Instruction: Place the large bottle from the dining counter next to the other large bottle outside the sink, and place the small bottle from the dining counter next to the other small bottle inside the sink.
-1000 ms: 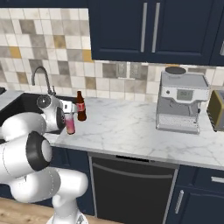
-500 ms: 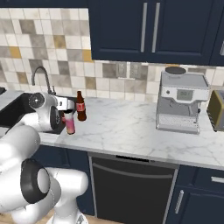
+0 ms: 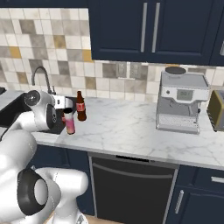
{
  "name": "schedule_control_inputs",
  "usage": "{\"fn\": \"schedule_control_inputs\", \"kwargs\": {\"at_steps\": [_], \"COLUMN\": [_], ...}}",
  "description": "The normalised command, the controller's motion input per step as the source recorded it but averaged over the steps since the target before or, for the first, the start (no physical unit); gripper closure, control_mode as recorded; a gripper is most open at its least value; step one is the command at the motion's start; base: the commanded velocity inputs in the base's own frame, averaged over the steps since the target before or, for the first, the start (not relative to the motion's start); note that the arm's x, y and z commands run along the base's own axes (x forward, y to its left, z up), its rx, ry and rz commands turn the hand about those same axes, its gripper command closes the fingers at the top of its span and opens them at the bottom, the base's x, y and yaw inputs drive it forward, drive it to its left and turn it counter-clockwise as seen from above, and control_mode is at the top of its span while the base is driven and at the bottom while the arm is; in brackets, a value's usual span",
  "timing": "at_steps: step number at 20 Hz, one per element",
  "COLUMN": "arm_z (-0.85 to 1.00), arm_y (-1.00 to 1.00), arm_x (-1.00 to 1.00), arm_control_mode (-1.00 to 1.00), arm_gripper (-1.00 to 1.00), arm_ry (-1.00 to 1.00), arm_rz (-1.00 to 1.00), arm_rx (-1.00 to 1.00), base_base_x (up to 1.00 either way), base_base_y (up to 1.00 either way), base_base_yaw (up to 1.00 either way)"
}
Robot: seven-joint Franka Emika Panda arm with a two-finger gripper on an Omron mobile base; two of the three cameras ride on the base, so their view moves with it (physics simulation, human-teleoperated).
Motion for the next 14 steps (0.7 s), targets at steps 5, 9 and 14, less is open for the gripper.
{"fn": "schedule_control_inputs", "kwargs": {"at_steps": [5,9,14], "arm_z": [0.0,0.0,0.0], "arm_y": [0.0,-0.05,-0.17], "arm_x": [-0.1,-0.16,-0.19], "arm_control_mode": [-1.0,-1.0,-1.0], "arm_gripper": [-1.0,-1.0,-1.0], "arm_ry": [0.09,0.06,0.04], "arm_rz": [0.01,0.04,0.05], "arm_rx": [-0.13,-0.05,0.0], "base_base_x": [0.0,0.0,0.0], "base_base_y": [0.0,0.0,0.0], "base_base_yaw": [0.0,0.0,0.0]}}
